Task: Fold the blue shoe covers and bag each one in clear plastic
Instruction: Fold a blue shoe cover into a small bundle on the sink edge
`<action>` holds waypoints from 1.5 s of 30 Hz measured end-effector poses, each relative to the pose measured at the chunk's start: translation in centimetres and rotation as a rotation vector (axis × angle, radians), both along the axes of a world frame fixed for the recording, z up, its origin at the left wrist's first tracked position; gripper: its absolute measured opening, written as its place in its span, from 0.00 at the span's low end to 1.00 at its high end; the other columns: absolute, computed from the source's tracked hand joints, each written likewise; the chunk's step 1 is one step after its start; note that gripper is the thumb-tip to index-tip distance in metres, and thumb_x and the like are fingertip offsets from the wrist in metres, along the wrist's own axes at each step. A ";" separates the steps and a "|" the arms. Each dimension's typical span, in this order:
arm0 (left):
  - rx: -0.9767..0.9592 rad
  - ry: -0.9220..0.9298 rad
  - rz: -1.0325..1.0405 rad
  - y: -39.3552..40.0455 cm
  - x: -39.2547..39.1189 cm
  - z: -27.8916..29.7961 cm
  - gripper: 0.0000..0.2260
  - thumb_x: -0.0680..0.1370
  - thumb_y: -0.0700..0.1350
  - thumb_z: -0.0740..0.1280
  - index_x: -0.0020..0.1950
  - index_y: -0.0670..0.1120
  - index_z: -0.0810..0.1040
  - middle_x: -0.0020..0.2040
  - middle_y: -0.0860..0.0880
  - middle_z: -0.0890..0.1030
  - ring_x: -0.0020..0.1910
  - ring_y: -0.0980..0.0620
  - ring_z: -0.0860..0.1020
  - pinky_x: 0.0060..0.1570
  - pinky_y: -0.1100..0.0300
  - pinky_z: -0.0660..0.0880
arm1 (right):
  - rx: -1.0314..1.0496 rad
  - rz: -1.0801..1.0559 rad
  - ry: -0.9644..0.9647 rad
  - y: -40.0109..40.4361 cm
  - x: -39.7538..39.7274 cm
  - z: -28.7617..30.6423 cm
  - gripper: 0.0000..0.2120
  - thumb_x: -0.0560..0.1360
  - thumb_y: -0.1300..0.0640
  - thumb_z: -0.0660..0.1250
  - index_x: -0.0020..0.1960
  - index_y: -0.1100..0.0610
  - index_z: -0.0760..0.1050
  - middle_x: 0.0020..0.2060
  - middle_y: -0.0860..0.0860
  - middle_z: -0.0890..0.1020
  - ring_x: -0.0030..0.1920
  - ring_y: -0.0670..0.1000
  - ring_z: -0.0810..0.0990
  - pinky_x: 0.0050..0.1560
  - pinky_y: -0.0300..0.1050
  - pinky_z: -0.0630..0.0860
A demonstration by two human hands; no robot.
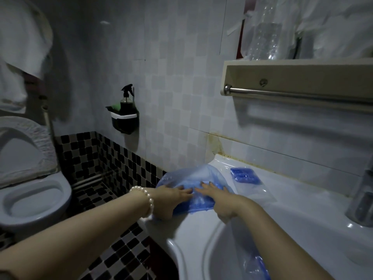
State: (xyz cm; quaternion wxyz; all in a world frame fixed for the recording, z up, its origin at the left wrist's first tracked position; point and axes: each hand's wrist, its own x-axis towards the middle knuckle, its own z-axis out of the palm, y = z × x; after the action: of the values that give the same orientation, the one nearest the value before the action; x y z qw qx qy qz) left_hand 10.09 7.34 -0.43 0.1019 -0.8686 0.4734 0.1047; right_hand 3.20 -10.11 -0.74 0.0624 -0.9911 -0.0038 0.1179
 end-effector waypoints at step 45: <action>-0.307 -0.182 0.169 -1.7 -1.0 -4.5 0.34 0.77 0.68 0.38 0.77 0.51 0.40 0.78 0.53 0.42 0.76 0.54 0.40 0.72 0.49 0.34 | -0.148 -0.147 -0.260 -0.5 3.9 -4.1 0.26 0.81 0.42 0.41 0.77 0.44 0.40 0.77 0.49 0.41 0.76 0.55 0.38 0.73 0.61 0.37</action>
State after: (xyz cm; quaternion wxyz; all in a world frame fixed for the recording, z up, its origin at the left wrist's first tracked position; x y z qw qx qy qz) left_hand 9.06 5.67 -4.92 0.0014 -0.9165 0.3981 -0.0397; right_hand 7.06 -10.65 -4.82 -0.0033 -0.9975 0.0692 -0.0162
